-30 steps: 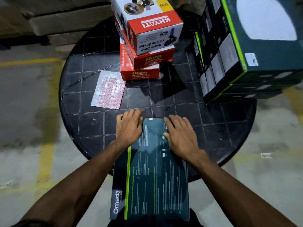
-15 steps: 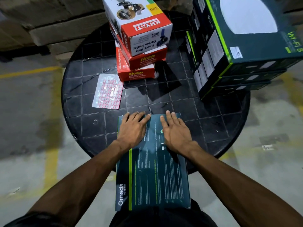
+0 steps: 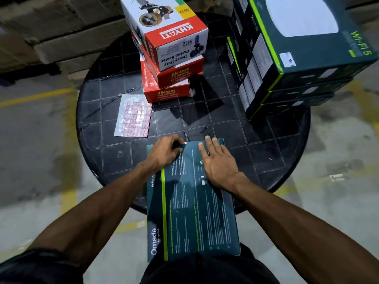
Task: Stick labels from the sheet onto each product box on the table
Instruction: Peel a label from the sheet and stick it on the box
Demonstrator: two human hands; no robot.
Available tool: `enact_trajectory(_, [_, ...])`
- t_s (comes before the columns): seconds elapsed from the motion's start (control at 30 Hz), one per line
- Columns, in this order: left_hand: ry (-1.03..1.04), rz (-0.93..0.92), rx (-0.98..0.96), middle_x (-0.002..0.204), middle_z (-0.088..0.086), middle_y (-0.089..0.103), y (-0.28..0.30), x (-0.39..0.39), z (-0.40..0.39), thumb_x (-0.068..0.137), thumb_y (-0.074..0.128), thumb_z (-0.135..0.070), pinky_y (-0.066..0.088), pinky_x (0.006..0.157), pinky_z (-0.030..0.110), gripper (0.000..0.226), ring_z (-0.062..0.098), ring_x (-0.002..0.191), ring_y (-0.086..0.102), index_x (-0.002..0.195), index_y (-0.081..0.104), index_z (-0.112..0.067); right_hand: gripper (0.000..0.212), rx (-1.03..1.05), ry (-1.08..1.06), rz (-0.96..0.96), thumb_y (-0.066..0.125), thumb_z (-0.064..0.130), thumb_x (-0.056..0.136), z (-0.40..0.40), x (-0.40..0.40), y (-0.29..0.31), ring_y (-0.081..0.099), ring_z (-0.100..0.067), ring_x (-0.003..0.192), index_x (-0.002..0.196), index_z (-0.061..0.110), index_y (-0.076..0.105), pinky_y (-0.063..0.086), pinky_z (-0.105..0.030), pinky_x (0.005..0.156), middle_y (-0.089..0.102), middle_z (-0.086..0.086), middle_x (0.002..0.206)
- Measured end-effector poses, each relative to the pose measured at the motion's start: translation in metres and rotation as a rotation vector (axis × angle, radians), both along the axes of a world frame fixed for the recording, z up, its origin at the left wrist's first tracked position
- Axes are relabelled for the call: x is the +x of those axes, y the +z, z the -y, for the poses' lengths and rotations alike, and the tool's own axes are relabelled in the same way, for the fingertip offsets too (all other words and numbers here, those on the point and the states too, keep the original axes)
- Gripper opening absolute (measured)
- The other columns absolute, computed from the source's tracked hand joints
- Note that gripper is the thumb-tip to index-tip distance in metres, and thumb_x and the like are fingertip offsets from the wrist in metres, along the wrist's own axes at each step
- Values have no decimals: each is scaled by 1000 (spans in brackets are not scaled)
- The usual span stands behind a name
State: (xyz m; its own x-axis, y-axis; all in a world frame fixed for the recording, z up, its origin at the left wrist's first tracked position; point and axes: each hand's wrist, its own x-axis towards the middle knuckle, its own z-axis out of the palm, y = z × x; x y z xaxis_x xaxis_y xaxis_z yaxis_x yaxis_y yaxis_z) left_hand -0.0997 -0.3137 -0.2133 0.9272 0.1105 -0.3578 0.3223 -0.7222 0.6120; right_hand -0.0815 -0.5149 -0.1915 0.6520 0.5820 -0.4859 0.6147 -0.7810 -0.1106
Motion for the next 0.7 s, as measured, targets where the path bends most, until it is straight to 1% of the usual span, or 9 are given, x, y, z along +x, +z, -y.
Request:
enact_trajectory(0.03, [1, -18, -42, 113, 3, 68, 1, 4, 0, 87, 69, -10, 51, 94, 41, 25, 20, 104, 63, 107, 61, -23, 59, 3, 1, 1, 20, 17, 104, 0, 0, 0, -11, -37, 148, 154, 7, -9, 3, -47, 122, -16, -23, 159])
enact_trajectory(0.1, [-91, -91, -79, 128, 4, 61, 6, 11, -1, 89, 65, -4, 45, 100, 33, 39, 20, 116, 57, 125, 57, -16, 59, 6, 0, 2, 19, 19, 104, 1, 0, -1, -12, -37, 148, 154, 7, -9, 3, -47, 122, -16, -23, 159])
enact_trajectory(0.17, [-241, -145, -25, 130, 4, 60, 10, 18, -4, 92, 61, -4, 45, 101, 35, 38, 20, 115, 56, 128, 59, -13, 58, 6, -1, 1, 19, 22, 105, 1, -1, -1, -12, -36, 148, 154, 7, -9, 3, -47, 122, -16, -22, 159])
enact_trajectory(0.23, [-288, -176, -27, 124, 3, 63, 12, 21, -7, 94, 59, -7, 47, 94, 35, 32, 18, 107, 58, 125, 63, -14, 58, 7, 0, 3, 19, 23, 105, 1, -1, 0, -11, -36, 148, 154, 7, -8, 3, -47, 122, -16, -22, 159])
enact_trajectory(0.33, [-296, -201, -18, 115, 1, 64, 13, 23, -9, 95, 59, -10, 39, 75, 20, 32, 11, 95, 55, 127, 61, -14, 57, 14, -8, -1, 17, 22, 105, 1, -1, 2, -12, -35, 149, 154, 7, -8, 1, -46, 120, -15, -21, 160])
enact_trajectory(0.4, [-305, -212, -27, 113, 0, 64, 12, 27, -12, 95, 60, -12, 37, 75, 19, 34, 9, 92, 54, 128, 60, -14, 57, 10, -6, -5, 17, 22, 105, 1, -1, 2, -12, -35, 149, 154, 7, -8, 0, -46, 120, -16, -21, 160])
enact_trajectory(0.5, [-333, -232, -28, 101, -2, 65, 11, 33, -13, 93, 63, -10, 37, 64, 8, 29, 0, 77, 54, 122, 65, -10, 57, 1, -2, 1, 18, 21, 105, 1, -1, 1, -12, -35, 148, 154, 7, -8, 1, -46, 120, -16, -22, 160])
enact_trajectory(0.57, [-360, -237, -21, 95, -6, 64, 10, 36, -14, 92, 64, -8, 42, 67, 10, 25, -6, 74, 53, 117, 67, -9, 57, -7, 3, -2, 18, 21, 105, 1, -1, 1, -13, -36, 148, 154, 7, -9, 1, -46, 120, -16, -22, 159])
enact_trajectory(0.7, [-405, -250, -13, 99, -6, 66, 10, 37, -16, 93, 62, -12, 48, 79, 24, 24, 3, 82, 58, 116, 67, -12, 57, -18, 11, 1, 17, 21, 105, 1, -1, 2, -13, -36, 148, 154, 7, -9, 1, -46, 121, -17, -23, 159])
